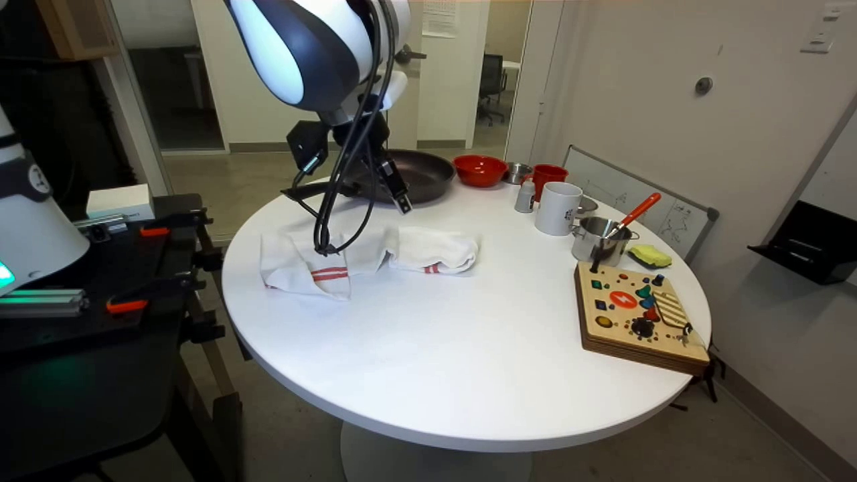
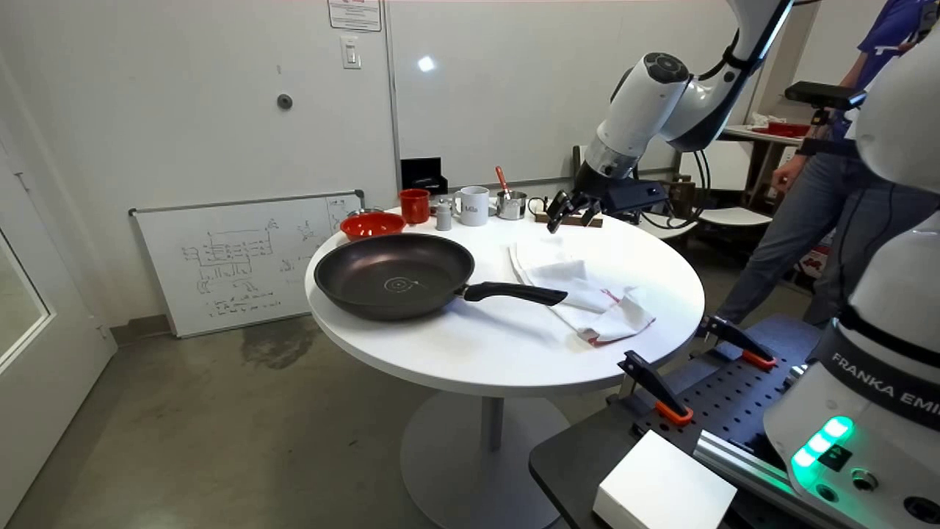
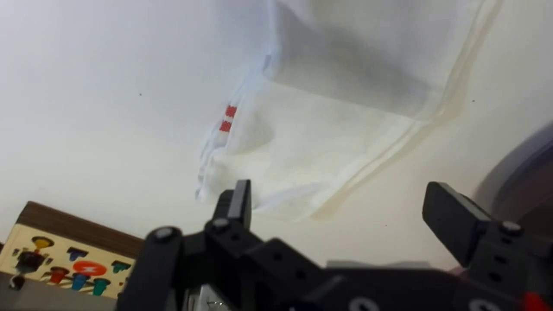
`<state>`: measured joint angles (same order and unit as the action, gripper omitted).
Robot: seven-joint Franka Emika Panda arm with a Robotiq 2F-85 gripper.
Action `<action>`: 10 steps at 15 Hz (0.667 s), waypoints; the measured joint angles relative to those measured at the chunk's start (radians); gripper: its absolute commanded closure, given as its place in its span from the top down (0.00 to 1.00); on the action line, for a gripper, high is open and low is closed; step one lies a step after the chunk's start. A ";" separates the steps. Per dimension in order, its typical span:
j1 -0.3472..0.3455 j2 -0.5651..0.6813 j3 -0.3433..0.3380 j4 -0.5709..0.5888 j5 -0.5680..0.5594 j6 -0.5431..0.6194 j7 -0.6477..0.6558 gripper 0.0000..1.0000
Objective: Straighten the white towel
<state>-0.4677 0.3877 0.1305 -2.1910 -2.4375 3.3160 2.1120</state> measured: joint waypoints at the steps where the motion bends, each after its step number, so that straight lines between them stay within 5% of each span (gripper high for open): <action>1: 0.001 0.010 -0.009 0.015 0.000 0.034 -0.010 1.00; 4: 0.040 0.017 -0.067 0.042 0.124 0.086 -0.147 1.00; 10: 0.102 0.025 -0.124 0.064 0.122 0.096 -0.172 1.00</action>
<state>-0.3654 0.4128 0.0070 -2.1267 -2.3159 3.4120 1.9397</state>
